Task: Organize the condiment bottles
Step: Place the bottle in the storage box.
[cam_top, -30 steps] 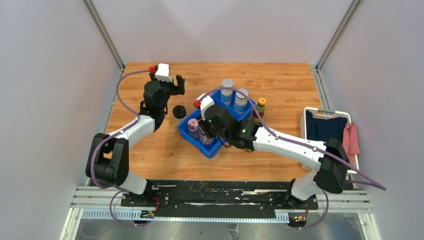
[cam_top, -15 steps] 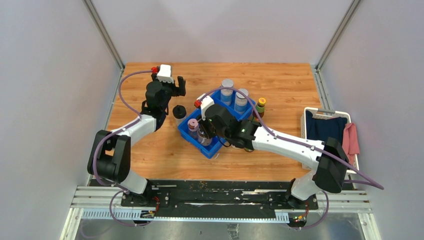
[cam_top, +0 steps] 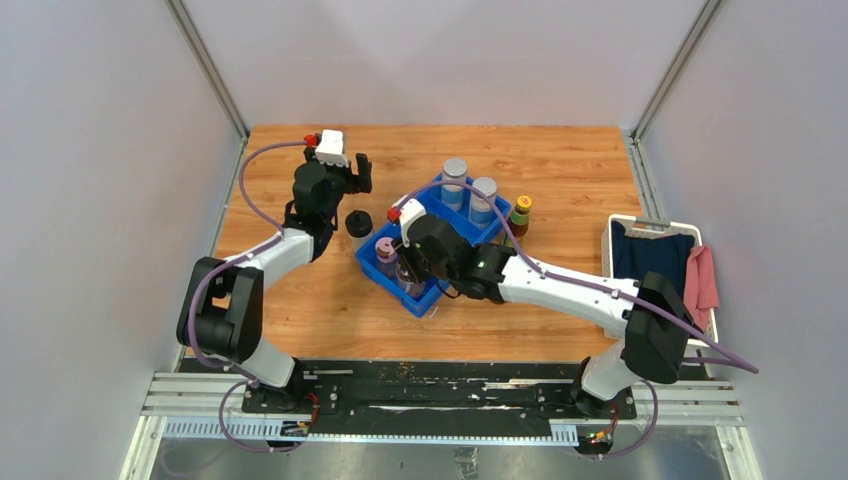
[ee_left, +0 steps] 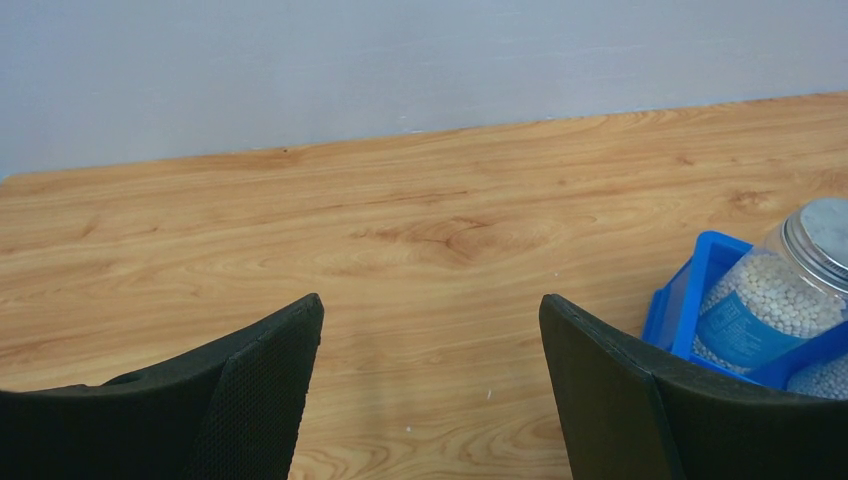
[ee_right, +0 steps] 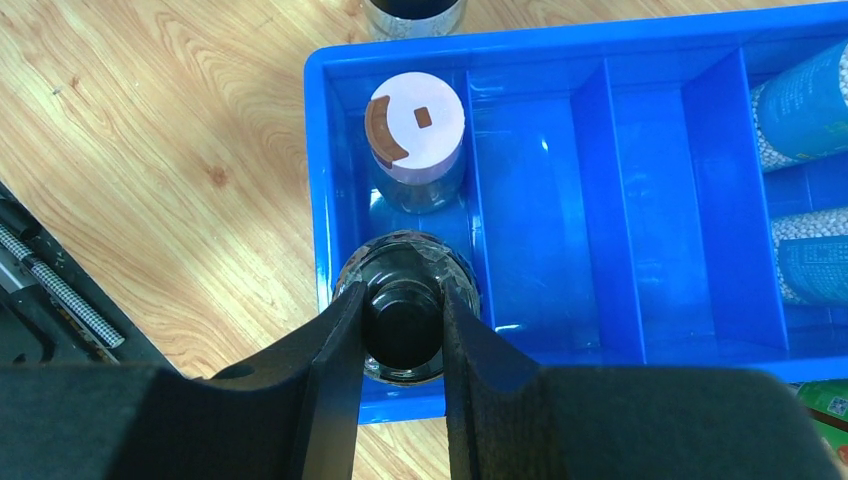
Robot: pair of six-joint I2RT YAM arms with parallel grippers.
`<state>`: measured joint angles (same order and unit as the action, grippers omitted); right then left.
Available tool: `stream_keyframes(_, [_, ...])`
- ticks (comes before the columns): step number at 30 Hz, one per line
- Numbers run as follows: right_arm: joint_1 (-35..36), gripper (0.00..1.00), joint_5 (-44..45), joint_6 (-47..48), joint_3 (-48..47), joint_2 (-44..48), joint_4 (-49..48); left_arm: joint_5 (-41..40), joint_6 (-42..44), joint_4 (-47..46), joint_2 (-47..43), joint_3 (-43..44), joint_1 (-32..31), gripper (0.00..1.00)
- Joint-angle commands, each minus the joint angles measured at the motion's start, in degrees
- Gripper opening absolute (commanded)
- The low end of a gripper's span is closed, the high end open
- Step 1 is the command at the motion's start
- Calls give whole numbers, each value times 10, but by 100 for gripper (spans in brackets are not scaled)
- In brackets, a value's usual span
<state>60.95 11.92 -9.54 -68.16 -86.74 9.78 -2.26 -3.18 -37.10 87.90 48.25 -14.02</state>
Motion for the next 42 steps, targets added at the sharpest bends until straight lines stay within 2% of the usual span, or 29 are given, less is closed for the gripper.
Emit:
stream_keyframes(1, [-7,0,-5,-8,11,-7,-30,-8,5,-3,10,16,-3,85])
stream_keyframes(26, [-7,0,4,4,39,-30,-37,-10,-1,-21,24,12,-3,86])
stream_keyframes(27, [-7,3,5,5,39,-31,-37,-10,-1,-21,24,12,-3,86])
stream_keyframes(29, [-6,16,7,5,39,-31,-35,-12,-3,-21,24,13,-3,86])
stream_keyframes(33, [-7,47,12,9,35,-31,-32,-15,-7,-21,26,16,-3,87])
stream_keyframes(36, [-7,61,12,11,31,-32,-27,-16,-11,-21,28,17,-3,88])
stream_keyframes(38, [-7,65,11,12,26,-33,-23,-18,-12,-21,28,17,-3,89])
stream_keyframes(42, [-7,67,11,14,19,-31,-18,-21,-13,-21,30,18,-3,89])
